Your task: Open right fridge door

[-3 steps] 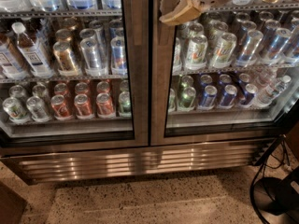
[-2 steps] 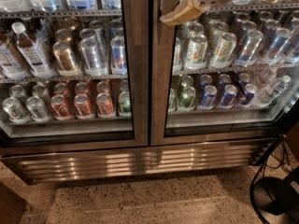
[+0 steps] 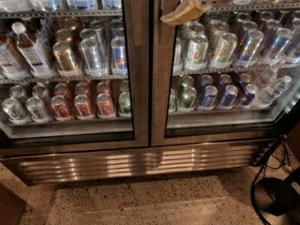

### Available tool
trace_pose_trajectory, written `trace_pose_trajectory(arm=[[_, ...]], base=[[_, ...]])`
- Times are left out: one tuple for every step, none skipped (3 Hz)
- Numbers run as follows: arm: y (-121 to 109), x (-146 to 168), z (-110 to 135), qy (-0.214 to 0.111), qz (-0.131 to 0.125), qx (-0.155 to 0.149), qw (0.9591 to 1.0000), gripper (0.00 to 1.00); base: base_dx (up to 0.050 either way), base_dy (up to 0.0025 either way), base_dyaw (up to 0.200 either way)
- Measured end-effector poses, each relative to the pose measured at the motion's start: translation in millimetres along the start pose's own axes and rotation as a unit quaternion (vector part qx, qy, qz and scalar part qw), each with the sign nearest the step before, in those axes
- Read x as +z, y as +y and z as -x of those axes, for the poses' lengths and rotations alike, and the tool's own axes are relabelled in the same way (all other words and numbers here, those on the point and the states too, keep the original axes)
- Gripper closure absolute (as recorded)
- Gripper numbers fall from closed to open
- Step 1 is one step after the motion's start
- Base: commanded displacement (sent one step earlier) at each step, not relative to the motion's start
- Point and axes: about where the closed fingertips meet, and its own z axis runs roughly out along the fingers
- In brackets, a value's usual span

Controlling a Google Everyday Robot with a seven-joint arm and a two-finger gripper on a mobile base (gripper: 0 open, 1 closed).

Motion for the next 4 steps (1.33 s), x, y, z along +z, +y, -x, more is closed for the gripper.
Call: trace_pose_trajectory(arm=[[-0.4,-1.1,0.6,-0.003,-0.006,-0.008,0.9999,1.00],[-0.7,-1.7,0.5,-0.005,-0.010,-0.013,0.9999,1.00],[-1.0,-2.4,0.5,-0.007,-0.014,-0.019,0.9997,1.00],[-1.6,-4.2,0.4,-0.012,-0.022,-0.030,0.9992,1.00]], base=[[0.000,0.00000,0.000],[0.000,0.00000,0.000],[0.000,0.00000,0.000],[0.000,0.00000,0.000]])
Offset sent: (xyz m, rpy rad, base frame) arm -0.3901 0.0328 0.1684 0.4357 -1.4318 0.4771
